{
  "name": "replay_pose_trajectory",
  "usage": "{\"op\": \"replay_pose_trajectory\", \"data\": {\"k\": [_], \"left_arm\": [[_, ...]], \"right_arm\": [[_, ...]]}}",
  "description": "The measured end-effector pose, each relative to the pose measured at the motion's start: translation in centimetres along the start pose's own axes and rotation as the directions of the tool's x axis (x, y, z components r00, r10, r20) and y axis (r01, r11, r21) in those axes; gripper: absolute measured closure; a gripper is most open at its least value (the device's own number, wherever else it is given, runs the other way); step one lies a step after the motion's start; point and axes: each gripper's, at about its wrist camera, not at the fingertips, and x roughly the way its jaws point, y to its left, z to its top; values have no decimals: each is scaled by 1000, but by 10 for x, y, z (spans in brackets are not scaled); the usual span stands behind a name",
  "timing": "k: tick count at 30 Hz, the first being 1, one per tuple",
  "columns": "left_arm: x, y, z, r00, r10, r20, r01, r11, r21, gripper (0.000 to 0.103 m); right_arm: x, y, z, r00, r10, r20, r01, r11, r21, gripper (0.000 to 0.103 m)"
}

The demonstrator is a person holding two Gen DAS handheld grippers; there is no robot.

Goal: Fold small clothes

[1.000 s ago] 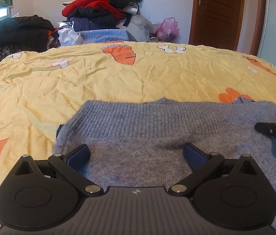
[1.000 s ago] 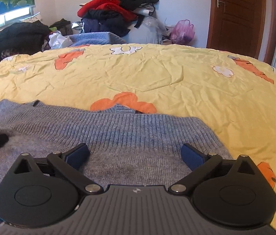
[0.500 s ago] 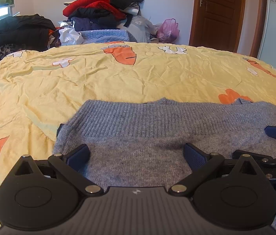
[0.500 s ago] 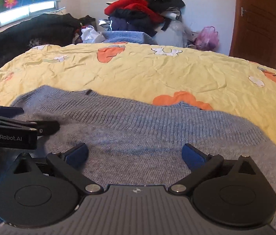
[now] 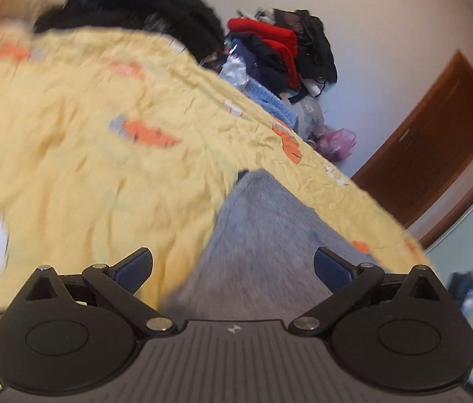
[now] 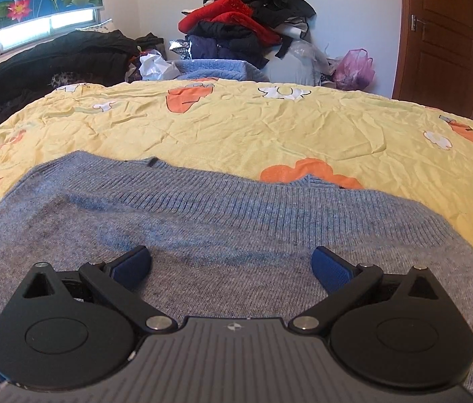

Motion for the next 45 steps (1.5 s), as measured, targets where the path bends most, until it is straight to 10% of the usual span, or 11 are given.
{"op": "replay_pose_trajectory", "data": {"k": [7,14,16,18,24,30,32,37,45], "left_arm": [[11,24,-14,993,-83,-89,57,963,-263,0],[41,2,-11,996,-40,-75,26,982,-188,1],[45,-5,-12,998,-4,-66,-6,988,-151,21],[54,-8,-14,993,41,-109,-53,992,-115,79],[55,-12,-16,991,98,-94,-101,994,-33,93],[41,-70,-30,995,96,3,-91,929,358,96],[38,-92,-43,998,64,25,-69,878,473,96],[41,-114,-70,999,45,31,-54,785,617,96],[41,-111,-74,999,49,20,-50,758,650,96]], "right_arm": [[-2,-1,-1,1000,8,7,-8,1000,14,0],[-4,-2,-2,1000,14,12,-14,1000,24,0],[-4,-2,-2,1000,15,12,-15,1000,25,0],[-4,-2,-2,1000,16,12,-16,1000,26,0],[-4,-1,-2,1000,12,10,-12,1000,21,0],[-18,5,34,996,84,-17,-81,989,125,11],[-18,16,58,968,243,-61,-228,955,190,7],[13,81,96,817,496,-293,-460,868,185,10],[67,148,109,818,345,-461,-387,922,4,31]]}}
